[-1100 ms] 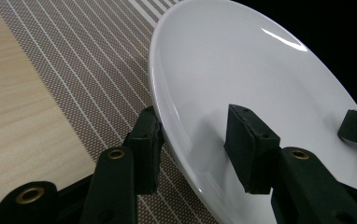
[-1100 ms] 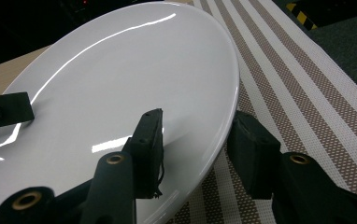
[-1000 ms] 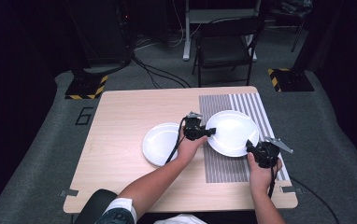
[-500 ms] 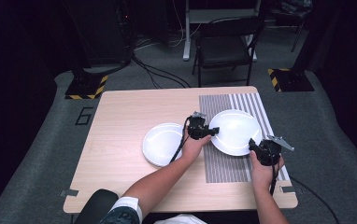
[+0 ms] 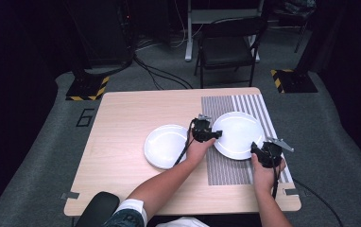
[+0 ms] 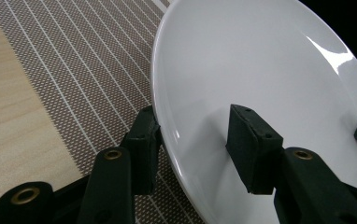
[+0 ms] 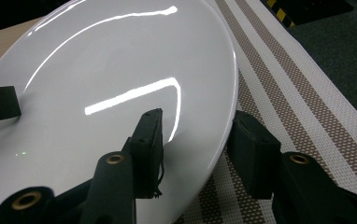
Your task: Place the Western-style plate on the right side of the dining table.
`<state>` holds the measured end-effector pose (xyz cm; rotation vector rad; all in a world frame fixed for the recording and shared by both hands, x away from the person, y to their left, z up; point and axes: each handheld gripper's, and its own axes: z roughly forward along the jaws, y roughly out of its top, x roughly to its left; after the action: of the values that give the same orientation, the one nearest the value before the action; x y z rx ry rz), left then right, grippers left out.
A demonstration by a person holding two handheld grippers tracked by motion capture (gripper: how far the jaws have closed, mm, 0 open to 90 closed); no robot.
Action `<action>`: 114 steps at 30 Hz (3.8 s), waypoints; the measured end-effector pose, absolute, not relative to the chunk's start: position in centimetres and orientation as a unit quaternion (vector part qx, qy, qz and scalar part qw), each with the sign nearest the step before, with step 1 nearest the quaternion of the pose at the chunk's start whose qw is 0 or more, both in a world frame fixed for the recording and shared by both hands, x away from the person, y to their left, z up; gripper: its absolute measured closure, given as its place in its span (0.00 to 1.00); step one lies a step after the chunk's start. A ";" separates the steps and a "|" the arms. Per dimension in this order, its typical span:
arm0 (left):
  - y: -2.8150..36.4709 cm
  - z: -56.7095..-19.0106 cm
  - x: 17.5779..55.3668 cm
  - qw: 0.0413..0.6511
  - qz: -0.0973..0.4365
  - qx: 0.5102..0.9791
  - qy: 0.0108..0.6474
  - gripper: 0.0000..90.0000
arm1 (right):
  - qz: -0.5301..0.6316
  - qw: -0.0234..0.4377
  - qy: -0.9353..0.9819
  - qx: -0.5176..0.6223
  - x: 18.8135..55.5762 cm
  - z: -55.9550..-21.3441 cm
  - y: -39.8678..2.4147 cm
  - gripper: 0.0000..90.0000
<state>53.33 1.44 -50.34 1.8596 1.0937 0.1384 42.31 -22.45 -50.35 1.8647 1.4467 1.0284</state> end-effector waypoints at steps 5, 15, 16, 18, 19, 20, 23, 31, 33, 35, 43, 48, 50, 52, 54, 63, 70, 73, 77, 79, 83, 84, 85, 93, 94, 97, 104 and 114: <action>1.1 -50.6 53.4 0.464 0.059 0.763 0.447 0.61 | 0.375 0.285 0.541 0.697 42.4 -50.6 -22.5 0.62; 0.4 -51.0 53.4 0.457 0.060 0.764 0.451 0.61 | 0.362 0.283 0.540 0.705 42.5 -51.0 -22.7 0.62; 0.3 -51.1 53.4 0.457 0.061 0.765 0.449 0.61 | 0.360 0.285 0.541 0.705 42.5 -51.1 -22.8 0.62; 0.2 -51.1 53.4 0.457 0.060 0.765 0.450 0.61 | 0.361 0.286 0.541 0.704 42.5 -51.1 -22.8 0.62; 0.1 -51.2 53.4 0.455 0.060 0.766 0.451 0.61 | 0.357 0.284 0.539 0.708 42.5 -51.1 -22.8 0.62; 0.1 -51.2 53.4 0.454 0.063 0.767 0.449 0.61 | 0.356 0.283 0.540 0.708 42.5 -51.2 -22.9 0.62; 0.0 -51.3 53.4 0.451 0.063 0.769 0.449 0.61 | 0.353 0.283 0.540 0.709 42.5 -51.3 -22.9 0.62; -0.2 -51.5 53.5 0.445 0.072 0.773 0.447 0.60 | 0.349 0.279 0.544 0.710 42.6 -51.8 -22.9 0.61; -0.3 -51.5 53.4 0.443 0.073 0.773 0.448 0.60 | 0.349 0.275 0.543 0.713 42.7 -51.9 -23.0 0.60; -0.4 -51.5 53.4 0.442 0.074 0.773 0.449 0.60 | 0.347 0.272 0.542 0.715 42.8 -52.0 -23.0 0.59; -0.4 -51.7 53.6 0.440 0.070 0.774 0.451 0.59 | 0.348 0.273 0.545 0.713 42.9 -52.1 -23.1 0.58; -0.5 -51.8 53.6 0.439 0.068 0.773 0.453 0.59 | 0.346 0.266 0.544 0.717 43.0 -52.2 -23.1 0.57; -0.5 -51.8 53.6 0.437 0.067 0.773 0.454 0.59 | 0.346 0.265 0.544 0.717 43.0 -52.2 -23.1 0.57; -0.5 -51.9 53.7 0.435 0.066 0.774 0.456 0.58 | 0.345 0.267 0.545 0.716 43.0 -52.3 -23.1 0.57; -0.4 -52.0 53.7 0.432 0.063 0.775 0.457 0.58 | 0.345 0.267 0.546 0.715 43.1 -52.3 -23.1 0.57; -0.6 -52.0 53.6 0.431 0.072 0.775 0.457 0.57 | 0.342 0.266 0.556 0.709 43.1 -52.2 -23.1 0.54; -0.7 -51.9 53.6 0.421 0.087 0.785 0.446 0.56 | 0.342 0.268 0.558 0.707 43.1 -52.2 -23.1 0.54; -0.8 -51.9 53.5 0.418 0.089 0.787 0.445 0.56 | 0.341 0.268 0.559 0.707 43.1 -52.2 -23.1 0.54; -0.8 -51.9 53.5 0.416 0.093 0.789 0.442 0.56 | 0.340 0.268 0.558 0.708 43.0 -52.2 -23.1 0.54; -0.8 -51.9 53.5 0.409 0.098 0.797 0.434 0.56 | 0.340 0.268 0.557 0.709 43.0 -52.2 -23.1 0.54; -0.8 -51.8 53.5 0.406 0.100 0.799 0.432 0.56 | 0.337 0.269 0.558 0.709 43.0 -52.2 -23.1 0.53; -0.8 -51.9 53.5 0.408 0.101 0.798 0.432 0.56 | 0.336 0.268 0.559 0.709 43.0 -52.2 -23.1 0.52; -0.8 -51.9 53.5 0.409 0.101 0.798 0.432 0.56 | 0.336 0.269 0.560 0.708 43.0 -52.2 -23.1 0.52; -0.9 -51.9 53.4 0.405 0.104 0.802 0.427 0.54 | 0.322 0.292 0.572 0.696 42.8 -52.0 -22.8 0.52; -0.8 -51.8 53.4 0.404 0.107 0.802 0.426 0.54 | 0.320 0.293 0.572 0.697 42.8 -52.0 -22.8 0.52; -1.0 -51.7 53.2 0.398 0.121 0.808 0.417 0.54 | 0.325 0.283 0.568 0.701 42.9 -52.2 -23.0 0.52; -0.8 -51.8 53.4 0.403 0.107 0.804 0.424 0.53 | 0.326 0.279 0.571 0.700 42.9 -52.2 -23.1 0.51; 0.0 -51.0 53.5 0.418 0.104 0.796 0.426 0.53 | 0.336 0.278 0.565 0.701 42.5 -51.5 -23.2 0.51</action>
<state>53.50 -0.03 -51.03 1.9969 1.0692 0.2611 42.52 -23.24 -51.53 1.8810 1.5152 0.9013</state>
